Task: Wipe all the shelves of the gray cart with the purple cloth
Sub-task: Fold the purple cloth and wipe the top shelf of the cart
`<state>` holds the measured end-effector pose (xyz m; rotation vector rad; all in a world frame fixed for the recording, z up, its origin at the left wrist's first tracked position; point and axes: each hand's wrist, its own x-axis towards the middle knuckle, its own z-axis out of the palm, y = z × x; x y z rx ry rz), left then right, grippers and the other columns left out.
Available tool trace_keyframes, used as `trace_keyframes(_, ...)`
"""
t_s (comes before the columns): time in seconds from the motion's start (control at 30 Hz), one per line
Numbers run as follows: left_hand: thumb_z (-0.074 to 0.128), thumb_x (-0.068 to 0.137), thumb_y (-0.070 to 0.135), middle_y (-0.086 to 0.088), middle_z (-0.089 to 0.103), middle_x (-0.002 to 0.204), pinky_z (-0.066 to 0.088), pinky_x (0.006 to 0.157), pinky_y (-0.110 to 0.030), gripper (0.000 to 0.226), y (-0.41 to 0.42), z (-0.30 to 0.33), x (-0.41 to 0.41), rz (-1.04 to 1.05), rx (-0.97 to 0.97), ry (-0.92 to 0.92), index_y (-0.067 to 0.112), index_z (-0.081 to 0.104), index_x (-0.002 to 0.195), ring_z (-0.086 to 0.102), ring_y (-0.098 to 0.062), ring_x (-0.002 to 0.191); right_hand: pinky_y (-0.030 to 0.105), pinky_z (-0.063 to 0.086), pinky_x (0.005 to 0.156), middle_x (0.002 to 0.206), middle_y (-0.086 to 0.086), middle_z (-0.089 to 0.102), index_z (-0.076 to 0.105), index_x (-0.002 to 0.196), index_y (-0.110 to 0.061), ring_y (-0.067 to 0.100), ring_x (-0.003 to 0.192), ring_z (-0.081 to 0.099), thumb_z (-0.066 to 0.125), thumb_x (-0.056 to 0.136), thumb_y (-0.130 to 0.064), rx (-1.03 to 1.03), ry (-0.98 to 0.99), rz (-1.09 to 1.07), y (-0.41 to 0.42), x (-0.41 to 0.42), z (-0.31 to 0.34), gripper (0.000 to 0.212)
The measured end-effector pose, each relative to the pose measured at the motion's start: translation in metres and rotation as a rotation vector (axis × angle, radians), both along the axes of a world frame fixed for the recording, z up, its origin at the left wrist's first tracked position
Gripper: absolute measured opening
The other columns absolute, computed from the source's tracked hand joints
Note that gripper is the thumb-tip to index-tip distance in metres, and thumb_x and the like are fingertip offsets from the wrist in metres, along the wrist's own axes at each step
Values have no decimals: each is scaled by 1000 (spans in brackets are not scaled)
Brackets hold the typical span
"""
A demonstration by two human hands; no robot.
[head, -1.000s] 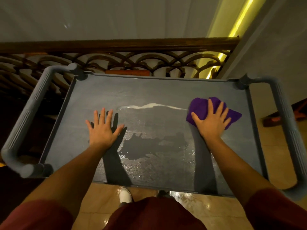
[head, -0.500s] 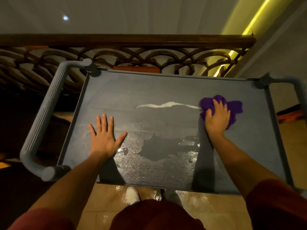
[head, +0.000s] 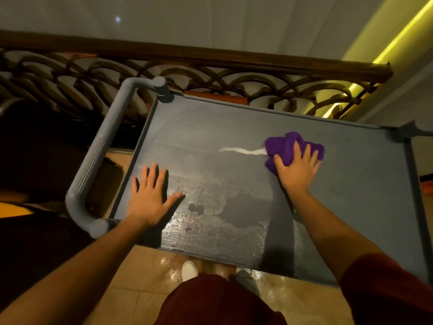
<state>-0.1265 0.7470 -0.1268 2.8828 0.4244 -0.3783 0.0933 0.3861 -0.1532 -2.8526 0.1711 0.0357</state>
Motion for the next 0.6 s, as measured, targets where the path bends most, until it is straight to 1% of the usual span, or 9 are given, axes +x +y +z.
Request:
trace_keyframes(0.1, 6, 87, 87, -13, -32, 163, -9, 122, -62, 102, 3, -11, -17, -50, 80, 69, 20, -17, 159, -29, -33, 151, 56, 9, 126, 165, 16, 30, 31, 158, -21, 38, 154, 18, 46, 99, -46, 114, -42, -28, 36, -2, -4, 66)
trace_keyframes(0.17, 10, 89, 86, -13, -33, 162, -11, 121, -62, 101, 5, -16, -15, -58, 79, 56, 19, -18, 159, -30, -33, 151, 53, 12, 125, 163, 14, 34, 36, 156, -18, 34, 153, 22, 48, 101, -38, 196, -57, -9, 63, -3, -2, 60)
trace_keyframes(0.23, 13, 89, 86, -12, -30, 164, -11, 121, -62, 102, 7, -21, -15, -56, 87, 21, 18, -14, 159, -28, -33, 152, 51, 15, 125, 162, 13, 37, 41, 154, -16, 32, 152, 27, 50, 101, -35, 228, -55, 90, 100, -13, 0, 57)
trace_keyframes(0.33, 12, 86, 89, -13, -30, 164, -12, 121, -62, 106, 10, -24, -16, -57, 87, 41, 18, -13, 160, -29, -32, 151, 48, 16, 125, 161, 11, 38, 43, 153, -18, 31, 151, 30, 53, 99, -35, 203, -43, 237, 159, -37, 1, 58)
trace_keyframes(0.4, 9, 82, 93, -12, -31, 163, -13, 121, -61, 110, 15, -18, -13, -64, 41, 67, 19, -15, 159, -32, -31, 150, 47, 17, 125, 161, 10, 39, 41, 154, -19, 30, 151, 30, 51, 100, -35, 181, -27, 296, 171, -40, 7, 57)
trace_keyframes(0.43, 7, 79, 95, -11, -30, 164, -13, 122, -60, 113, 19, -13, -12, -59, 6, 80, 20, -15, 160, -31, -31, 150, 48, 19, 124, 159, 10, 43, 42, 153, -18, 29, 149, 34, 50, 100, -34, 181, -35, 312, 167, -35, 10, 55)
trace_keyframes(0.5, 7, 76, 97, -10, -28, 164, -10, 123, -60, 116, 25, -9, -20, -15, -41, 100, 20, -12, 161, -28, -33, 151, 51, 23, 122, 152, 9, 51, 48, 149, -17, 29, 145, 39, 50, 100, -34, 185, -77, 260, 146, -23, 15, 52)
trace_keyframes(0.53, 9, 74, 97, -10, -28, 164, -9, 122, -60, 119, 25, -9, -29, 17, -43, 103, 19, -10, 161, -27, -34, 151, 53, 22, 123, 153, 10, 50, 49, 148, -17, 30, 147, 37, 49, 100, -37, 179, -89, 211, 138, -16, 15, 53)
trace_keyframes(0.6, 12, 71, 101, -11, -30, 163, -9, 122, -61, 124, 17, -11, -53, 29, -41, 129, 19, -10, 161, -29, -36, 150, 55, 14, 125, 161, 12, 38, 44, 152, -21, 33, 153, 23, 44, 100, -50, 135, -51, 158, 132, -15, 14, 59)
